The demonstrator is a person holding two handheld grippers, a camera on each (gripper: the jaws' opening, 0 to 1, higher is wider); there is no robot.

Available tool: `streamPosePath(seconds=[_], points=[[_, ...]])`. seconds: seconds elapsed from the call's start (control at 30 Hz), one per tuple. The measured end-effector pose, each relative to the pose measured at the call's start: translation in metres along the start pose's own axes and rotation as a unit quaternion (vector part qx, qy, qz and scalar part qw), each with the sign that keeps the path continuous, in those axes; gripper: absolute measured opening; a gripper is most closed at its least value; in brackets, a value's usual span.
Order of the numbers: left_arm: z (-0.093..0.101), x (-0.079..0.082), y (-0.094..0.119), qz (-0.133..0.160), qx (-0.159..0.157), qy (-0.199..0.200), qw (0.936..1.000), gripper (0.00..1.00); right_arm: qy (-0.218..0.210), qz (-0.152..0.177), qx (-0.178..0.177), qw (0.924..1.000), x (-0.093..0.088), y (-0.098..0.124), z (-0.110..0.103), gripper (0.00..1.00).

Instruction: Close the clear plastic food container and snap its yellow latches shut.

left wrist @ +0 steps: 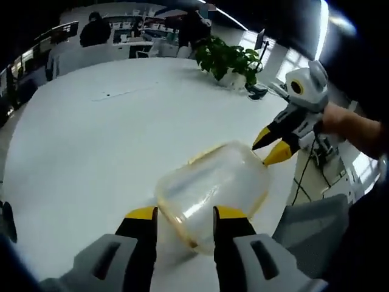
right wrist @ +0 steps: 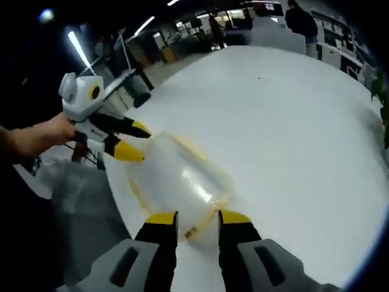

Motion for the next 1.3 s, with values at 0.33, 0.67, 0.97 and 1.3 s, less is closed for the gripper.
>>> streamPosePath(seconds=[0.33,0.67,0.97,1.3], points=[[0.021,0.027,0.003,0.045,-0.038,-0.119,0.9911,0.35,0.161,0.041,0.019,0.9859,0.017,-0.012,-0.02,0.28],[0.039,0.037,-0.003,0.048,-0.069,-0.157,0.984,0.32,0.179,0.072,0.036,0.9806,0.032,-0.021,-0.029,0.29],[0.047,0.031,-0.007,0.048,-0.099,-0.208,0.9719,0.31,0.191,0.075,0.035,0.978,0.034,-0.028,-0.024,0.3],[0.053,0.032,-0.012,0.043,-0.104,-0.249,0.962,0.27,0.206,0.067,0.026,0.9759,0.042,-0.038,-0.024,0.25]])
Point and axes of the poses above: the point that each gripper's makers call its tool centre point, and the gripper's own axes: y roughly backward along the fingers, z roughly to its right, x roughly out of its top, the point moved 4 cm from there along y, roughly backward along the fingers, and after that the axes turned 10 degrees about -z, right-handed, at the moved point
